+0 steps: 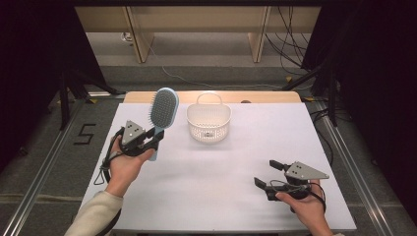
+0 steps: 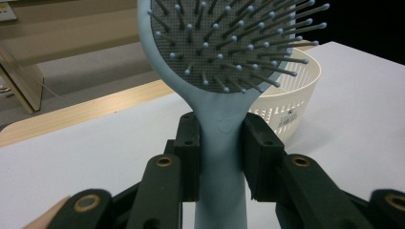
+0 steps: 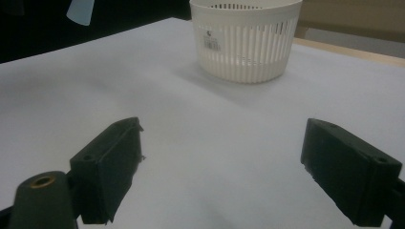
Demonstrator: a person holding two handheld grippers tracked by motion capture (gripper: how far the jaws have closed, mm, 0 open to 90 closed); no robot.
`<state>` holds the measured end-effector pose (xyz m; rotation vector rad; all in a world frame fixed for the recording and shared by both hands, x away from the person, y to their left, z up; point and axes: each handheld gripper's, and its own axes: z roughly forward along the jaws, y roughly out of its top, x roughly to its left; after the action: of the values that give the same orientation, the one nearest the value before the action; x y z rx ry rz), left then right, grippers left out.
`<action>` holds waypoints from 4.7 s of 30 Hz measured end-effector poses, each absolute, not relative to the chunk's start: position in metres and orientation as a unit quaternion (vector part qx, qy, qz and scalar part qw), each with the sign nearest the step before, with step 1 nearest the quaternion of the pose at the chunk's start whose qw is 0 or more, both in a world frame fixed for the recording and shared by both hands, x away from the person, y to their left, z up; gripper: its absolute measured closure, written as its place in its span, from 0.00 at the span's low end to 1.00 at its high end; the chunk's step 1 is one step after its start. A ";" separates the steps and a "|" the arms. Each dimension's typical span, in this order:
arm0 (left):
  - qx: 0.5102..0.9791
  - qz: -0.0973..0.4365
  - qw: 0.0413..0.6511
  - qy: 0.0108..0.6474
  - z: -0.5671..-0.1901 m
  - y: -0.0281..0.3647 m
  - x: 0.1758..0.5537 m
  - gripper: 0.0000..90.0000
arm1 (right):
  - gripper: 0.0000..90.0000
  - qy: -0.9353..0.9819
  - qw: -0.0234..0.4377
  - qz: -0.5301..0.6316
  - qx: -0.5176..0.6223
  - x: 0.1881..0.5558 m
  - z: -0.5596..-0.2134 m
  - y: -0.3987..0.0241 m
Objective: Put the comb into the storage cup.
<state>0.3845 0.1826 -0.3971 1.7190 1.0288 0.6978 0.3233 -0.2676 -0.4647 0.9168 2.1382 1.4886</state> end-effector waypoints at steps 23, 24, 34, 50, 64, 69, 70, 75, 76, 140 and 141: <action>0.707 0.287 0.493 0.418 -0.393 0.175 0.391 0.78 | 0.16 0.760 0.188 0.530 0.327 0.323 -0.465 -0.268; 0.706 0.287 0.494 0.419 -0.393 0.175 0.391 0.78 | 0.16 0.760 0.188 0.530 0.326 0.323 -0.465 -0.268; 0.708 0.289 0.494 0.413 -0.392 0.171 0.393 0.78 | 0.16 0.760 0.189 0.529 0.325 0.323 -0.465 -0.268; 0.709 0.289 0.497 0.408 -0.389 0.164 0.397 0.78 | 0.16 0.761 0.189 0.529 0.325 0.323 -0.465 -0.268; 0.707 0.287 0.500 0.409 -0.388 0.161 0.399 0.78 | 0.16 0.760 0.188 0.530 0.325 0.323 -0.464 -0.268; 0.708 0.287 0.500 0.407 -0.387 0.160 0.400 0.78 | 0.16 0.760 0.188 0.530 0.325 0.323 -0.464 -0.268; 0.708 0.287 0.501 0.407 -0.387 0.160 0.401 0.78 | 0.16 0.760 0.188 0.530 0.325 0.323 -0.464 -0.268; 0.707 0.286 0.502 0.407 -0.386 0.158 0.401 0.78 | 0.16 0.760 0.188 0.530 0.326 0.323 -0.464 -0.268; 0.707 0.286 0.502 0.407 -0.386 0.158 0.401 0.78 | 0.16 0.760 0.187 0.530 0.326 0.323 -0.464 -0.268; 0.705 0.279 0.514 0.400 -0.380 0.146 0.414 0.78 | 0.16 0.759 0.187 0.532 0.326 0.323 -0.464 -0.268; 0.705 0.280 0.515 0.400 -0.380 0.146 0.414 0.78 | 0.16 0.759 0.187 0.532 0.325 0.323 -0.464 -0.268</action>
<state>0.4139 0.1455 -0.3802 1.6939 0.9613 0.6721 0.3229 -0.2679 -0.4644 0.9157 2.1364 1.4973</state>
